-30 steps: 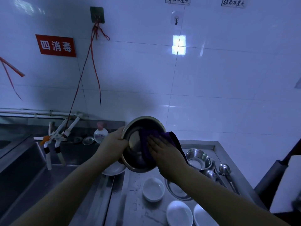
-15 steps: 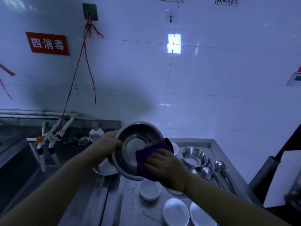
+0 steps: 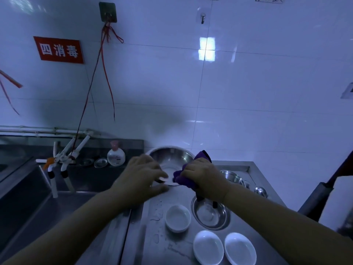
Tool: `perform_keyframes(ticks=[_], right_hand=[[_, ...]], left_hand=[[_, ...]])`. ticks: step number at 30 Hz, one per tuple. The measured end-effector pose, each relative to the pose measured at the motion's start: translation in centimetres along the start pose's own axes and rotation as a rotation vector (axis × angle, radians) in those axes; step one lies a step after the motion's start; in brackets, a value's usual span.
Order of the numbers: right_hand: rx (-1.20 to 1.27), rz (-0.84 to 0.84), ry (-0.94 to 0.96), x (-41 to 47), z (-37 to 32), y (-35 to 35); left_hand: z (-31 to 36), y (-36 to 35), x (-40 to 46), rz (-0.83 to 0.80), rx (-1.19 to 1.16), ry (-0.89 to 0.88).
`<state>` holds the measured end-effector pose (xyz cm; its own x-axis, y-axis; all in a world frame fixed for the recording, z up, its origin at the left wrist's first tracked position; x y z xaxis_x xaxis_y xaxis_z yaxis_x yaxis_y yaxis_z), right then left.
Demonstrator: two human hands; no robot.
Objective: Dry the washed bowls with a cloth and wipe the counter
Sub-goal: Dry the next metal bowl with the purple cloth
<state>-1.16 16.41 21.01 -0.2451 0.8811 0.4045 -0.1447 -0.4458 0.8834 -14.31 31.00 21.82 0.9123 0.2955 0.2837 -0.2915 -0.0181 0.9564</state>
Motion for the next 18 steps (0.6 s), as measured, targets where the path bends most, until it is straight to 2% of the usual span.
perform_keyframes(ticks=[2, 4, 6, 8, 10, 12, 15, 18], right_hand=[[0.077, 0.038, -0.042, 0.3, -0.2, 0.0], [0.151, 0.142, -0.079, 0.2, -0.1, 0.3], [0.218, 0.293, -0.186, -0.2, 0.2, 0.7], [0.271, 0.501, -0.383, -1.0, 0.8, 1.0], [0.307, 0.628, -0.561, -1.8, 1.1, 1.2], [0.302, 0.618, -0.568, -1.6, 0.7, 1.0], [0.310, 0.489, -0.446, -0.5, -0.7, 0.0], [0.208, 0.442, -0.420, 0.2, -1.8, -0.8]], left_hand=[[0.7, -0.8, -0.2, 0.008, 0.014, -0.053], [0.5, -0.9, 0.1, 0.062, -0.122, 0.005], [-0.1, -1.0, 0.3, 0.022, -0.398, 0.154], [-0.7, -1.6, 0.1, -0.062, -0.770, 0.328], [-0.8, -2.1, -0.2, -0.068, -1.028, 0.493], [-0.3, -2.6, -0.3, -0.080, -1.177, 0.611], [1.3, -2.6, -0.3, -0.122, -1.400, 0.736], [2.6, -2.6, -0.3, -0.163, -1.602, 0.867]])
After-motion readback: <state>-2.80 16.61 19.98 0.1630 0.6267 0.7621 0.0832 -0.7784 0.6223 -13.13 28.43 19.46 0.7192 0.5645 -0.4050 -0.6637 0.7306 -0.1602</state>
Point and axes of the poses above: each hand's wrist, its own x-axis towards the middle knuckle, its own y-axis out of the back of the hand, z = x × y, the point moved 3 cm from there along x, towards the middle knuckle, and after that the axes turned 12 degrees about y, right-handed, at the moved point
